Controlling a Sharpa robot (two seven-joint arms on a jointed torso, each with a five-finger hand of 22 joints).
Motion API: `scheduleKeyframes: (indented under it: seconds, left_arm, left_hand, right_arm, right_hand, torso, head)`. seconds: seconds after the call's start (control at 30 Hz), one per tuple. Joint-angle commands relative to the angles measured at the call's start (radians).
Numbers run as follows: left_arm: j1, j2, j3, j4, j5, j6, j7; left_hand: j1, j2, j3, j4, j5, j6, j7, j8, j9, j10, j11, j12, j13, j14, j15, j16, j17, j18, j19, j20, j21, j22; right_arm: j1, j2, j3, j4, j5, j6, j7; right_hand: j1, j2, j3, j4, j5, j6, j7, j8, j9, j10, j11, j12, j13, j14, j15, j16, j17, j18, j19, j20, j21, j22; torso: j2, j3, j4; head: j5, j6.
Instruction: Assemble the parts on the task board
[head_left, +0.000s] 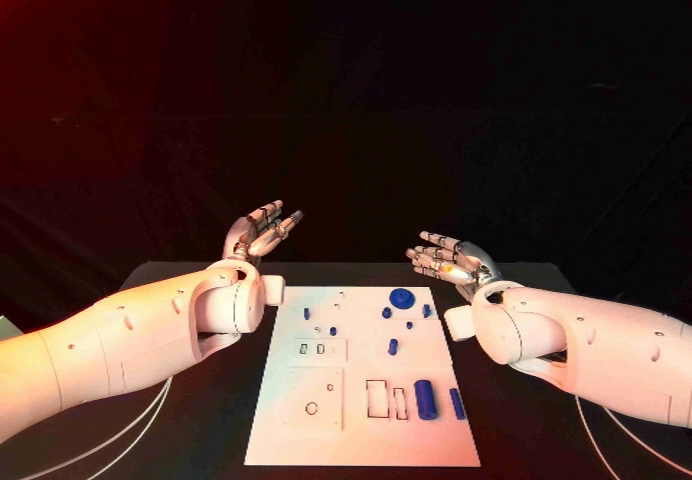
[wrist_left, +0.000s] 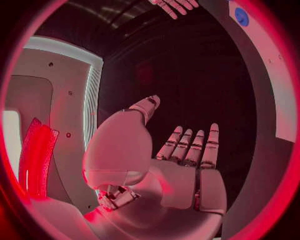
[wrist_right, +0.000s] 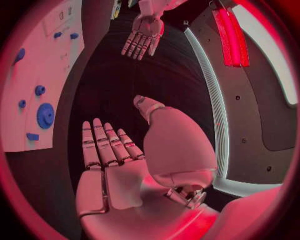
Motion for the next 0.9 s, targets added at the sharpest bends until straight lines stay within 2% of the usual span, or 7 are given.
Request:
scheduleKeyframes:
  seconds: [0.03,0.13,0.17,0.33,0.4,0.5,0.9]
  left_arm:
    - [0.003,0.004,0.000,-0.004,0.011,0.078,0.014]
    - [0.003,0.004,0.000,-0.004,0.011,0.078,0.014]
    - [0.003,-0.042,0.000,0.036,0.008,0.124,0.011]
    - [0.003,-0.068,0.000,0.068,-0.011,0.136,0.008]
    - [0.003,-0.081,0.000,0.085,-0.021,0.141,0.004]
    - [0.004,-0.102,0.003,0.115,-0.042,0.153,-0.006]
    - [0.004,-0.183,0.018,0.254,-0.082,0.207,-0.017]
  left_hand:
    - [0.048,-0.002,0.011,0.004,0.012,0.027,0.056,0.008,0.004,0.026,0.007,0.009,0.004,0.027,0.011,0.010,0.004,0.012,0.024,0.008,0.009,0.003]
    - [0.060,0.005,0.004,0.006,0.012,0.059,0.070,0.015,0.009,0.076,0.025,0.015,0.008,0.073,0.015,0.020,0.010,0.018,0.046,0.007,0.015,0.007]
    - [0.065,0.007,0.002,0.008,0.012,0.074,0.076,0.018,0.010,0.109,0.035,0.017,0.010,0.122,0.019,0.030,0.017,0.026,0.071,0.006,0.020,0.010]
    - [0.080,0.008,0.011,0.003,0.011,0.211,0.095,0.051,0.031,0.406,0.077,0.052,0.027,0.425,-0.008,0.099,0.061,0.079,0.261,0.007,0.065,0.030]
    - [0.088,0.002,0.025,-0.004,0.010,0.348,0.102,0.090,0.054,0.533,0.050,0.088,0.036,0.546,-0.044,0.157,0.091,0.117,0.358,0.002,0.118,0.049]
    - [0.089,-0.008,0.049,-0.007,0.011,0.429,0.093,0.120,0.066,0.604,0.031,0.101,0.036,0.609,-0.066,0.188,0.120,0.124,0.412,-0.009,0.149,0.058]
    - [0.084,-0.061,0.134,-0.021,0.007,0.483,0.067,0.155,0.073,0.731,-0.008,0.073,0.034,0.780,-0.129,0.314,0.271,0.121,0.570,-0.088,0.290,0.120]
  right_arm:
    - [0.009,0.002,-0.008,-0.010,-0.079,0.148,-0.091]
    - [0.013,0.003,-0.012,-0.013,-0.084,0.159,-0.099]
    - [0.020,-0.002,-0.010,-0.048,-0.449,0.050,-0.050]
    - [0.032,-0.003,-0.009,-0.059,-0.616,0.028,-0.062]
    - [0.039,-0.003,-0.008,-0.062,-0.682,0.025,-0.073]
    - [0.050,-0.005,-0.007,-0.065,-0.789,0.028,-0.103]
    - [0.094,-0.007,-0.003,-0.069,-1.205,0.156,-0.323]
  right_hand:
    - [0.096,-0.010,0.024,-0.038,-0.012,0.156,0.131,0.037,0.028,0.182,-0.004,0.017,0.010,0.229,-0.011,0.035,0.025,0.041,0.172,0.007,0.031,0.014]
    - [0.127,-0.022,0.038,-0.067,-0.015,0.306,0.105,0.075,0.054,0.376,-0.031,0.036,0.020,0.316,-0.039,0.056,0.034,0.068,0.321,0.005,0.058,0.023]
    - [0.133,-0.029,0.045,-0.073,-0.018,0.368,0.097,0.090,0.064,0.411,-0.041,0.038,0.020,0.344,-0.047,0.063,0.037,0.074,0.347,0.004,0.062,0.022]
    - [0.141,-0.056,0.074,-0.084,-0.031,0.481,0.078,0.117,0.075,0.494,-0.064,0.031,0.018,0.427,-0.074,0.085,0.044,0.077,0.432,-0.019,0.081,0.023]
    - [0.141,-0.068,0.092,-0.084,-0.032,0.514,0.072,0.126,0.075,0.535,-0.075,0.029,0.018,0.467,-0.088,0.095,0.050,0.077,0.471,-0.033,0.092,0.025]
    - [0.142,-0.082,0.106,-0.085,-0.035,0.545,0.059,0.137,0.077,0.582,-0.090,0.028,0.020,0.529,-0.111,0.118,0.067,0.076,0.527,-0.057,0.116,0.034]
    - [0.131,-0.123,0.042,-0.079,-0.049,0.644,0.002,0.163,0.114,0.754,-0.166,0.023,0.042,0.845,-0.220,0.373,0.332,0.070,0.773,-0.192,0.398,0.199]
  torso:
    - [0.000,-0.0002,0.0001]
    - [0.000,-0.0002,0.0001]
    - [0.011,-0.0065,0.0030]
    - [0.022,-0.0040,0.0078]
    - [0.029,-0.0013,0.0103]
    - [0.040,0.0008,0.0142]
    - [0.085,0.0099,0.0365]
  head:
    - [0.000,0.000]
    - [0.000,0.000]
    - [-0.005,-0.011]
    - [-0.008,-0.012]
    - [-0.010,-0.009]
    - [-0.016,-0.006]
    - [-0.043,0.004]
